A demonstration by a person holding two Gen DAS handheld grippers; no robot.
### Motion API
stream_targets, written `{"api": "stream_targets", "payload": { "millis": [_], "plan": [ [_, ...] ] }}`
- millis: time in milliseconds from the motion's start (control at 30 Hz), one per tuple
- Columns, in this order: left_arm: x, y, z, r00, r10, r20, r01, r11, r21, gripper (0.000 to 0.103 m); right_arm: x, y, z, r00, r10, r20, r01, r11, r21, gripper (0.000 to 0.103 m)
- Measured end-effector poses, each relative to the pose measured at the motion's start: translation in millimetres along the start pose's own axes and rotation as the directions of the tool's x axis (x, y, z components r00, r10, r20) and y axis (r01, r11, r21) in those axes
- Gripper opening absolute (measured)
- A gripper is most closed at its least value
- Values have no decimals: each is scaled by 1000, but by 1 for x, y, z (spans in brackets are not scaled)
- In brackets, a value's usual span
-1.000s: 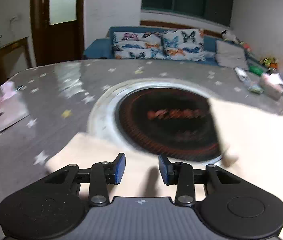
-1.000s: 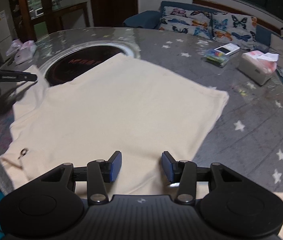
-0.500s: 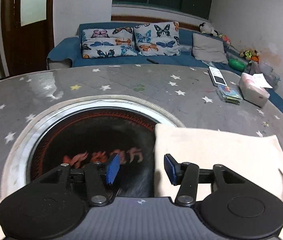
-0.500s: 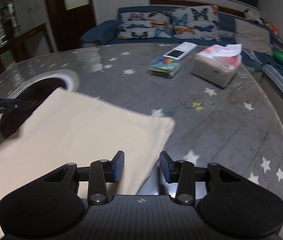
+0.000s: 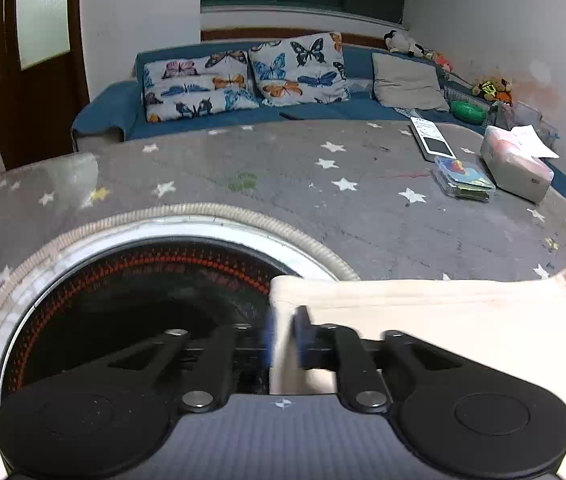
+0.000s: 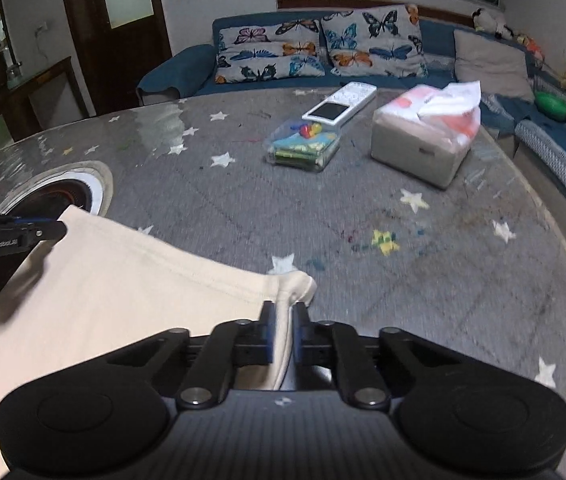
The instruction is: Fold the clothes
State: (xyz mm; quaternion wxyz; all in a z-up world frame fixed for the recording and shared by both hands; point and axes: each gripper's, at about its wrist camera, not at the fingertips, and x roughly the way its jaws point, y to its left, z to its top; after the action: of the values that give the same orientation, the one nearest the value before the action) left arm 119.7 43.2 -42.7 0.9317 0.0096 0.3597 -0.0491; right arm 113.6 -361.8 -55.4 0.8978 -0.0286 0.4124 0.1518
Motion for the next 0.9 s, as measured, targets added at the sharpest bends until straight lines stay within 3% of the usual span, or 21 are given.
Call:
{"api": "stream_targets", "payload": {
  "millis": [33,233,367,500,733,900],
  "plan": [
    [0,0,0,1000,23,13,-23,1000,9,4,2,2,2,1000,-6,8,6,1000,-9,6],
    [4,20,6,994,102,30,-100,994,-42,3,26,18,25,999,-17,33,19,998,-67,6],
    [9,31,8,994,112,17,-110,992,-63,5,37,26,39,999,-30,42,34,994,-100,10],
    [1,32,10,995,102,14,-100,991,-89,10,14,28,38,998,-3,60,11,991,-133,11],
    [-42,7,-9,999,15,35,-13,998,-54,13,-59,46,-17,994,104,33,-93,964,-249,11],
    [-84,-26,-40,996,-92,19,92,996,17,14,-87,59,-68,994,113,9,-105,949,-296,11]
  ]
}}
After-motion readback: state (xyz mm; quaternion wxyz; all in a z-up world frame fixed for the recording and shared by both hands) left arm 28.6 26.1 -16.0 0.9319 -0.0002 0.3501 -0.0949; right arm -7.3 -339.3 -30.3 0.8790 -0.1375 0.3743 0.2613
